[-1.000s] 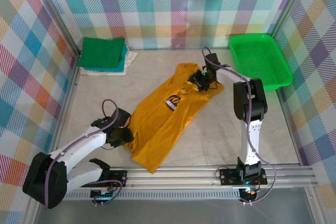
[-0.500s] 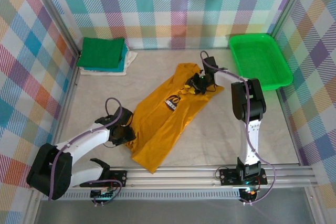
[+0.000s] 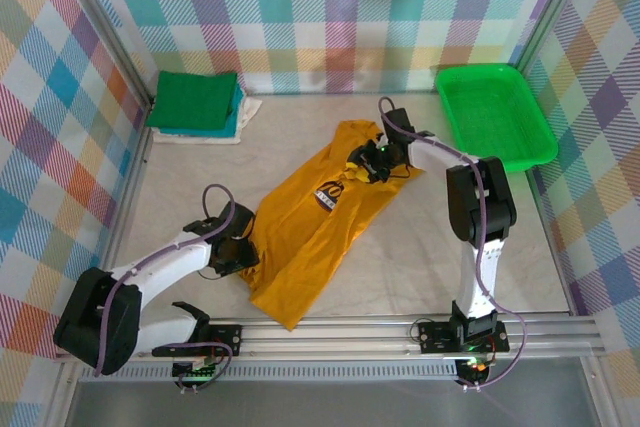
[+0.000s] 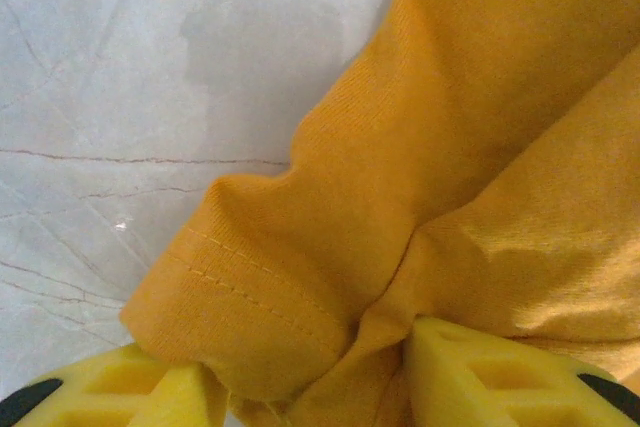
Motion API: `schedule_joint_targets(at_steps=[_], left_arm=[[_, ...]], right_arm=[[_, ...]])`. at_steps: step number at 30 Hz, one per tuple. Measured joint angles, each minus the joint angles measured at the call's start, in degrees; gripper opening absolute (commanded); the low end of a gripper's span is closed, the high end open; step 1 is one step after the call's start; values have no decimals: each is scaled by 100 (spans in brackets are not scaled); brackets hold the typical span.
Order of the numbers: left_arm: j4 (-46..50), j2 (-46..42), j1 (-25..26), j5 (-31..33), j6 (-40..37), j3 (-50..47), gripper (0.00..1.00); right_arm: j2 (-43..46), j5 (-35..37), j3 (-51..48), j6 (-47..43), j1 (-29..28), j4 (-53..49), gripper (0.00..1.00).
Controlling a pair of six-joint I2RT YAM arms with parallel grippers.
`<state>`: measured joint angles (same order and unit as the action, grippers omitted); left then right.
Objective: Fold and stack the t-shirts
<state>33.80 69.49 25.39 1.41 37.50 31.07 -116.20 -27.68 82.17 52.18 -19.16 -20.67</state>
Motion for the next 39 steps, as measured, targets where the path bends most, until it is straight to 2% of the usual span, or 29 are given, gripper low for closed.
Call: schedule_joint_targets(at_steps=[3, 6, 9, 12, 15, 21, 33, 39], left_arm=[[-13, 11, 0, 0, -13, 7, 49], [-13, 9, 0, 0, -46, 7, 49], [-13, 9, 0, 0, -68, 7, 49], [-13, 9, 0, 2, -87, 7, 49], [-13, 9, 0, 2, -90, 7, 49], [-11, 9, 0, 17, -90, 7, 49], [-11, -13, 0, 81, -103, 7, 49], [-11, -13, 0, 125, -133, 9, 49]], right_arm=[[-81, 20, 166, -4, -72, -42, 42], [-188, 24, 289, 2, -138, -33, 31], [-328, 50, 382, -35, -168, -83, 24], [-422, 125, 463, -76, -173, -195, 6], [-422, 177, 470, -164, -170, -291, 1], [-216, 348, 317, -229, -170, -376, 0], [992, 313, -623, -111, -160, -63, 0], [1139, 544, -1034, -103, -144, -105, 0]])
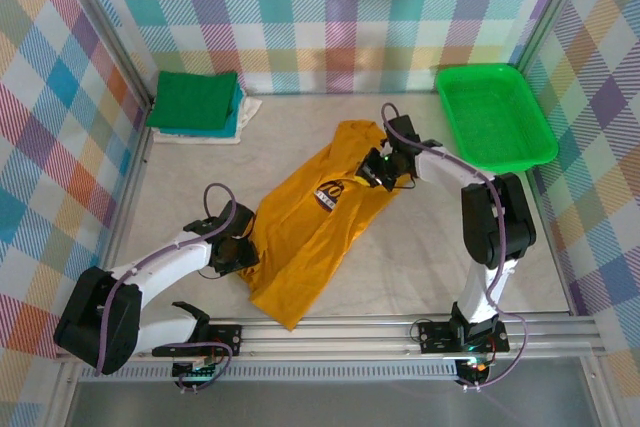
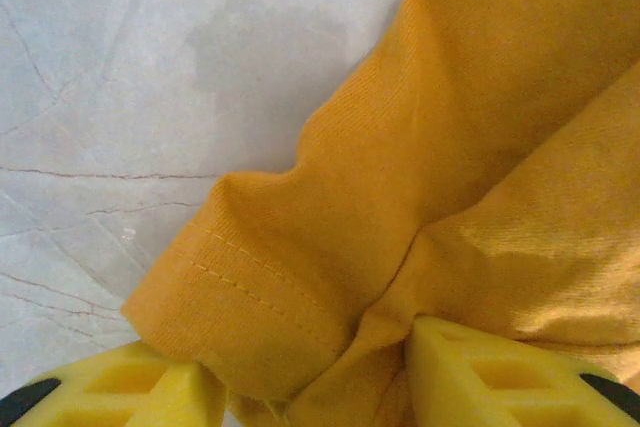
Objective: Fold and stack the t-shirts
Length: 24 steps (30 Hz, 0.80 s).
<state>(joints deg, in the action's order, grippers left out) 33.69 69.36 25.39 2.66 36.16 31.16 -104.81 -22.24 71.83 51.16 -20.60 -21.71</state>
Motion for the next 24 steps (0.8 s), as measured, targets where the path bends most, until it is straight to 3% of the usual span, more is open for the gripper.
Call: schedule_joint_targets(at_steps=[9, 12, 16, 24], left_arm=[[61, 96, 0, 28, -2, 68, 47], [85, 105, 0, 94, -9, 87, 40], [164, 72, 0, 195, 37, 87, 27], [522, -603, -2, 413, 208, 22, 26]], right_arm=[[168, 446, -844, -122, 0, -136, 0], [168, 586, -927, -208, 0, -214, 0], [181, 680, -920, -295, 7, -278, 5], [382, 1014, -326, -494, 142, -538, 6]])
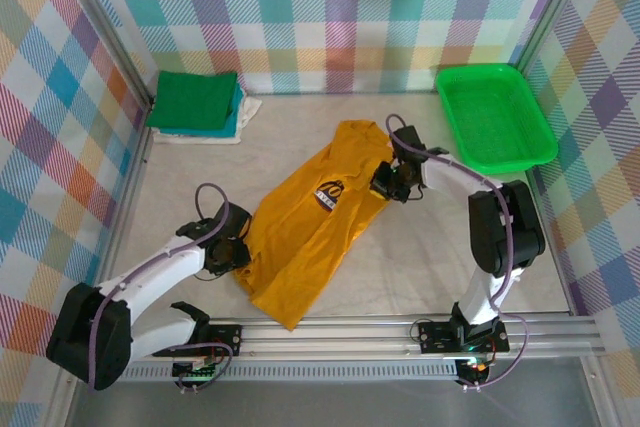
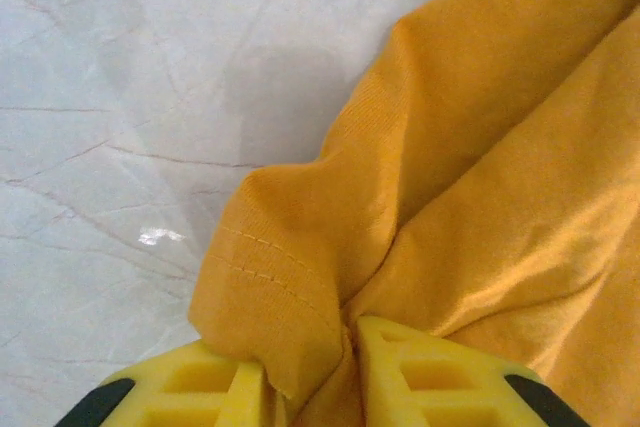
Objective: Fold and stack the t-shirts
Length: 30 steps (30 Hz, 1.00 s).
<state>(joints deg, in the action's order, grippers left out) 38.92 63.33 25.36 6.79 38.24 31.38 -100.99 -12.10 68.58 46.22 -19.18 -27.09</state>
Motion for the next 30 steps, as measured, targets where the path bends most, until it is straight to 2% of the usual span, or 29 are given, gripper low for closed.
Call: schedule_joint_targets(at_steps=[5, 12, 18, 27, 30], left_arm=[[13, -22, 0, 22, 37, -74, 24], [15, 348, -15, 98, 223, -83, 21], [-122, 424, -37, 72, 407, -125, 16], [-376, 568, -35, -240, 146, -37, 14], [-566, 640, -24, -400, 68, -15, 14]], right_arm=[[-199, 293, 721, -90, 103, -35, 4], [-1685, 551, 2229, -258, 111, -299, 4], [-2608, 730, 2765, -214, 114, -621, 2], [-3768, 743, 4649, 55, 181, -782, 1], [-4461, 669, 5807, 157, 208, -907, 1]])
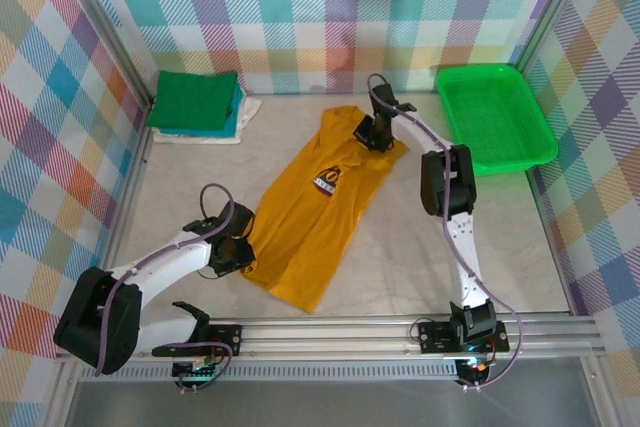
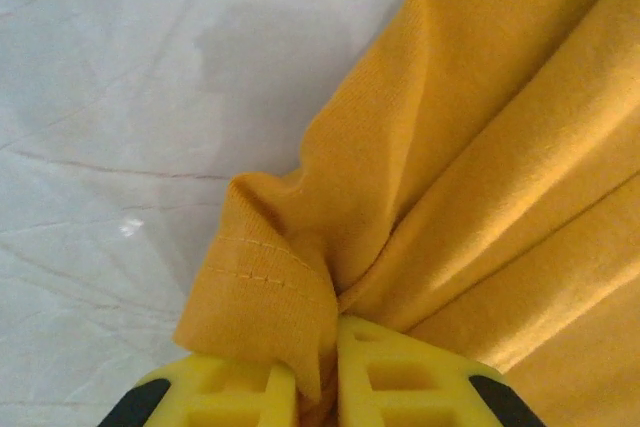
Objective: Fold and stack the t-shirts
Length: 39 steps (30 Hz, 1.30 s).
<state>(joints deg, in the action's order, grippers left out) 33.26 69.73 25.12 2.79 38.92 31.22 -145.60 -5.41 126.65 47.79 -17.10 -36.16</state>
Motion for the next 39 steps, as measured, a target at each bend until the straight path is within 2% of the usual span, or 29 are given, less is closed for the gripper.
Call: schedule_joint_targets(at_steps=[5, 7, 10, 14, 17, 21, 25, 28, 32, 35, 39], left_arm=[[-662, 350, 160, -387, -11, 142, 15], [-809, 485, 273, -452, 26, 227, 15], [-964, 538, 442, -525, 98, 271, 15], [-1108, 544, 579, -640, 240, 271, 15], [-1182, 564, 743, -691, 387, 273, 14], [-1399, 511, 1088, -706, 671, 107, 13], [-1349, 116, 1366, -632, 935, -170, 13], [-1425, -190, 1513, -673, 1134, -461, 13], [-1541, 33, 1836, -710, 1228, -374, 13], [-1530, 472, 2192, -660, 1226, -37, 13], [-1493, 667, 2433, -531, 1257, 136, 13]], right_arm=[[-1541, -280, 2594, 22, 31, -212, 8], [-1694, -396, 2879, 55, 59, -278, 15], [-1482, -566, 2616, 46, 133, -374, 20], [-380, -780, 1351, -103, 216, -529, 24], [1005, -944, 111, -256, 284, -426, 24], [3357, -1058, -2166, -330, 282, 389, 27], [5034, -1290, -4264, -251, 238, 1152, 26], [5333, -1449, -5471, -267, 127, 1405, 25], [5191, -1528, -6699, -332, -214, 1309, 25], [5147, -1537, -7136, -330, -439, 1279, 25], [5016, -1547, -7195, -328, -516, 1384, 22]])
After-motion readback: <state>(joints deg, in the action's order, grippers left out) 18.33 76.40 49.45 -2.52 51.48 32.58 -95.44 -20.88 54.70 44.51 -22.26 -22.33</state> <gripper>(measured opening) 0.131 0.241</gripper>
